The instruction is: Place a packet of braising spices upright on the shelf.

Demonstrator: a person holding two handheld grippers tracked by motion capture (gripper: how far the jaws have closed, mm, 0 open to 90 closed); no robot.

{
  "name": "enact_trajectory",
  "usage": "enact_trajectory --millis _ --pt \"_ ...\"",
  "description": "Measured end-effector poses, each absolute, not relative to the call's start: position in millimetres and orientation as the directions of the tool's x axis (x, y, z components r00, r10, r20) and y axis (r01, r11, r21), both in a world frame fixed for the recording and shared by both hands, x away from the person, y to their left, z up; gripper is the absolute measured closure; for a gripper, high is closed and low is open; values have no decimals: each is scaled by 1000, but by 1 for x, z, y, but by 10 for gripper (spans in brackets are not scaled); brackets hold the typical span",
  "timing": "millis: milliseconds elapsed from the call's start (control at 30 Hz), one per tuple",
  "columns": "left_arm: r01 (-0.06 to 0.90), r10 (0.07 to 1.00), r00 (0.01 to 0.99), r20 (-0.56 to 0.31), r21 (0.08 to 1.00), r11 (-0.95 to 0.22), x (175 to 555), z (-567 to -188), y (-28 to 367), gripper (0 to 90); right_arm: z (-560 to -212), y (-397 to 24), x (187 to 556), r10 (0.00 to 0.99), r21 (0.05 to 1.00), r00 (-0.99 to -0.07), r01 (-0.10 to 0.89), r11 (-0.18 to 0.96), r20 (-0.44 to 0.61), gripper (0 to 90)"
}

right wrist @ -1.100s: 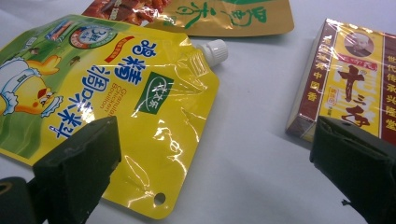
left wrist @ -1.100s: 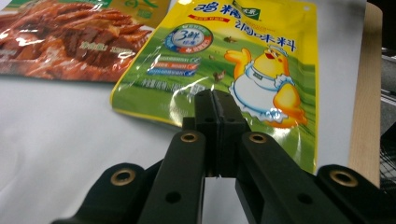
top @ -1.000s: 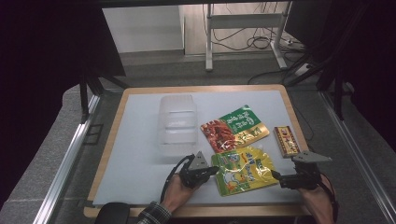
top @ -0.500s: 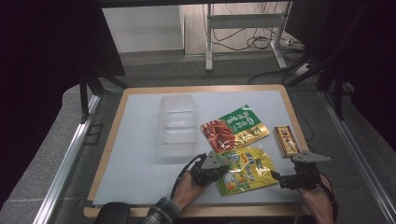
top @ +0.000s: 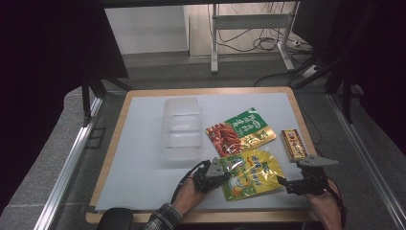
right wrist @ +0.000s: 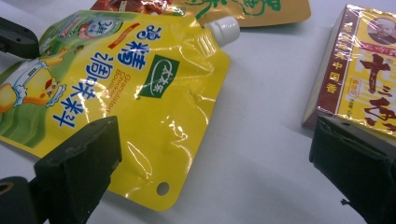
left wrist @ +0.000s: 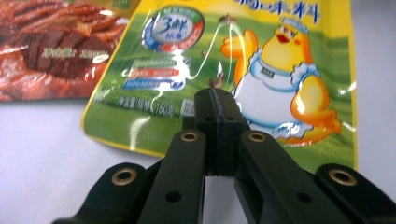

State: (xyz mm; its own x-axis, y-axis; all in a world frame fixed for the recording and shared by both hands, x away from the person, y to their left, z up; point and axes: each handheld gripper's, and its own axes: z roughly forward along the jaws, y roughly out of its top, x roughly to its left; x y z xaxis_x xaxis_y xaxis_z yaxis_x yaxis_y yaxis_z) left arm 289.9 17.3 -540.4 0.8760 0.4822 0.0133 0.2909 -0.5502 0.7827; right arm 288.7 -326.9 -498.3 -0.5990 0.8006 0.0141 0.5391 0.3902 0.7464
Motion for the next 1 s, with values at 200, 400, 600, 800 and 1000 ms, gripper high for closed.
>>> enact_trajectory --millis 200,400,600,800,1000 --pt "295 485 874 23 769 -567 289 -541 20 900 -499 -325 289 795 742 -606 542 393 22 23" --pt "287 483 875 39 761 -582 288 -541 20 900 -502 -321 290 780 731 -623 557 395 54 22" --pt "279 483 874 51 761 -586 286 -541 20 900 -506 -317 292 761 717 -639 583 383 114 22" --pt "277 481 875 51 761 -586 287 -541 20 900 -512 -310 298 733 695 -657 610 381 175 22" --pt "279 480 876 48 761 -585 287 -541 20 900 -517 -303 305 707 683 -668 629 371 231 26"
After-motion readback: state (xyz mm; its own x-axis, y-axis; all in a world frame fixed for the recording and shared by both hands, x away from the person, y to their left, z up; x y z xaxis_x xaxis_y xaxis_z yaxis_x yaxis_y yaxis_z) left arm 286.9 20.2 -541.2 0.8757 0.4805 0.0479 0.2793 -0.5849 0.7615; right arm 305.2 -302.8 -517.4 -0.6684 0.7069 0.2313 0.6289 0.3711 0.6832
